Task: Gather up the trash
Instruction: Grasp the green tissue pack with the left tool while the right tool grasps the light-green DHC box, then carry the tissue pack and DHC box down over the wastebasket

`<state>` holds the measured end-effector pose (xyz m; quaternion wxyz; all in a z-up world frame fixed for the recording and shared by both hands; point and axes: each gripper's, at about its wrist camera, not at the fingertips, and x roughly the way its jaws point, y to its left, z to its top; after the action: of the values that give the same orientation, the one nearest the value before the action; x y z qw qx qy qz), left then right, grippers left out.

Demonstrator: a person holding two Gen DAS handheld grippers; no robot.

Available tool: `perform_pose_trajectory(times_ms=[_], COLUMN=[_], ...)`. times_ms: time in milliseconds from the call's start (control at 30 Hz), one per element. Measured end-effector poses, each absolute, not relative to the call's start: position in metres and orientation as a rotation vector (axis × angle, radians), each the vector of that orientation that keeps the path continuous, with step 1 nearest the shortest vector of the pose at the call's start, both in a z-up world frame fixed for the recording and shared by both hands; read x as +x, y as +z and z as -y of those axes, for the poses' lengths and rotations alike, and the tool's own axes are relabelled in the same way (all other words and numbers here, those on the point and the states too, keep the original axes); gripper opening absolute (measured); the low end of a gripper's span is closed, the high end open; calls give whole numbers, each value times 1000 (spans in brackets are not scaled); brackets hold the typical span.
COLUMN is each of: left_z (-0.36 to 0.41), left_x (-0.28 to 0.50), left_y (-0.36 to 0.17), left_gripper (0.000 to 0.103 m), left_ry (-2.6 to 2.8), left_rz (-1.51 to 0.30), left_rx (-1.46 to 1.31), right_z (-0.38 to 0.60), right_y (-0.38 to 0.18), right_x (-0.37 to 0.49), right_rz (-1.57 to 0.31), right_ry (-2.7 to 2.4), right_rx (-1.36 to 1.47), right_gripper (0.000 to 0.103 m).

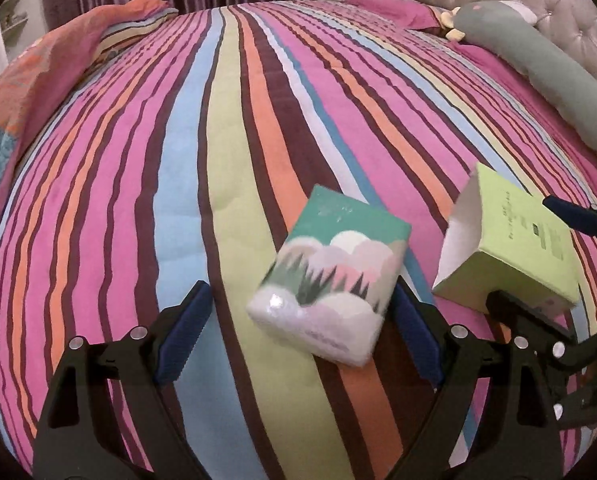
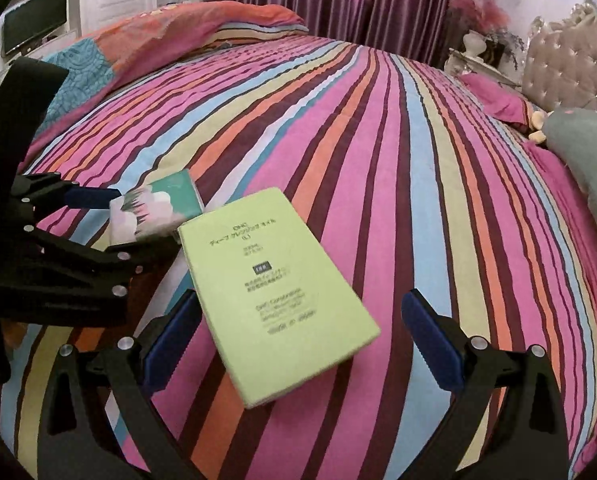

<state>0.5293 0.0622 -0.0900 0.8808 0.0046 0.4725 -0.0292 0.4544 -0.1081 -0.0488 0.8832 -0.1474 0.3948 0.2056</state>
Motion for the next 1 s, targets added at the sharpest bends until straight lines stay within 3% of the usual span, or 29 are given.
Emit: perform_pose_trajectory(times_ms=[333,367,400,433,467,1000], left_z=[-60,-58,-56,-53,-50,-50], left_x=[546,544,543,540,538,457], left_y=[-94,-94,-93,-91,-89,-69], left_gripper=[85,79,74,59,50,50], left_ry=[9,12,10,4,6,10], left_rz=[-993,-984,-975,-960,-947,-945], left_rx=[-19,-6,4,16,30,-42], right_z=[108,110,110,112,114,149], right_y=[-61,-63,-64,-64,-62,-36], right_x=[477,477,477,475,473,406], right_rz=[-898,-915,-922,-921,-914,-944], right_ry=[402,401,405,387,373,311], right_rx=[-210,-189,-173,-165,-164,9], right_gripper=[92,85,69,56,56,56])
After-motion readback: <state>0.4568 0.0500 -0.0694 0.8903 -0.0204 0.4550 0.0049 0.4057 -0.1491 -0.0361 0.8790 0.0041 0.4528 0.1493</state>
